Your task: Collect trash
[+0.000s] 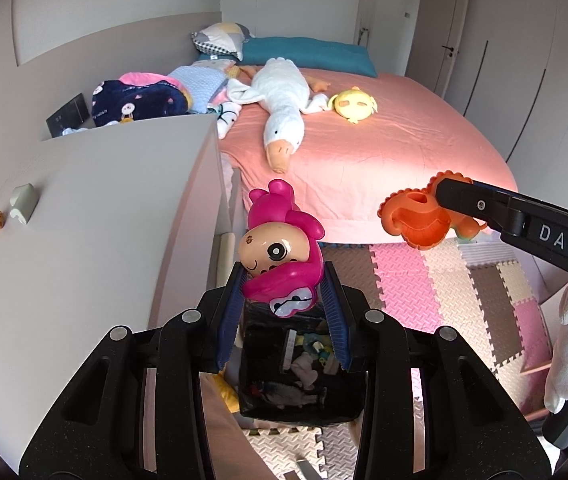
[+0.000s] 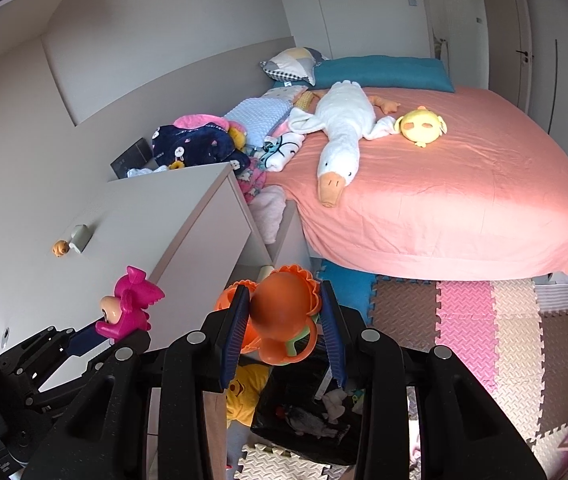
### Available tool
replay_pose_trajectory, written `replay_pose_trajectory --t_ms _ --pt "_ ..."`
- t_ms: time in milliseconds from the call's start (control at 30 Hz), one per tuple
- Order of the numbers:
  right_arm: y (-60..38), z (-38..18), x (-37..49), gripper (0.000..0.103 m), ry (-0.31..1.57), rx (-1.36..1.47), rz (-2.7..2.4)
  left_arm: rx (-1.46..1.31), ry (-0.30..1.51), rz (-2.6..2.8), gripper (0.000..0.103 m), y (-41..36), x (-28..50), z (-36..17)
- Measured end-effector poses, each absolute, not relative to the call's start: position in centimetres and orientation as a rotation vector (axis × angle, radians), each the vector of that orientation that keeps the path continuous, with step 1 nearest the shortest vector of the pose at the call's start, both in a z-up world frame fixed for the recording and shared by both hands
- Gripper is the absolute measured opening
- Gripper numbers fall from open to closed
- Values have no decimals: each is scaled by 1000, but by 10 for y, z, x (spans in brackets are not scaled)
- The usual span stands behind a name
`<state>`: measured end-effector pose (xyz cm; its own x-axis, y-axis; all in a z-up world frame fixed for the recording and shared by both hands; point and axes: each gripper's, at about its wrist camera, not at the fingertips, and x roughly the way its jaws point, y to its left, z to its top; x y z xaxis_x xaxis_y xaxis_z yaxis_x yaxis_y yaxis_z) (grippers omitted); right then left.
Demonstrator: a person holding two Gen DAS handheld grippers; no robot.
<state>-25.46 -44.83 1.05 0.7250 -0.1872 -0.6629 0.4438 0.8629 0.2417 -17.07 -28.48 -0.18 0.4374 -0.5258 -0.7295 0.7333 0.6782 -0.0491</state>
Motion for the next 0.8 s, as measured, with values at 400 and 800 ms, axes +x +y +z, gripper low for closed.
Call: replay_pose_trajectory --t_ms 400,800 --pt "-464 0 -258 68 705 409 -483 346 805 -781 96 -288 -176 -9" --pt "-470 4 -255 70 665 416 -529 322 771 -709 96 -264 -155 2"
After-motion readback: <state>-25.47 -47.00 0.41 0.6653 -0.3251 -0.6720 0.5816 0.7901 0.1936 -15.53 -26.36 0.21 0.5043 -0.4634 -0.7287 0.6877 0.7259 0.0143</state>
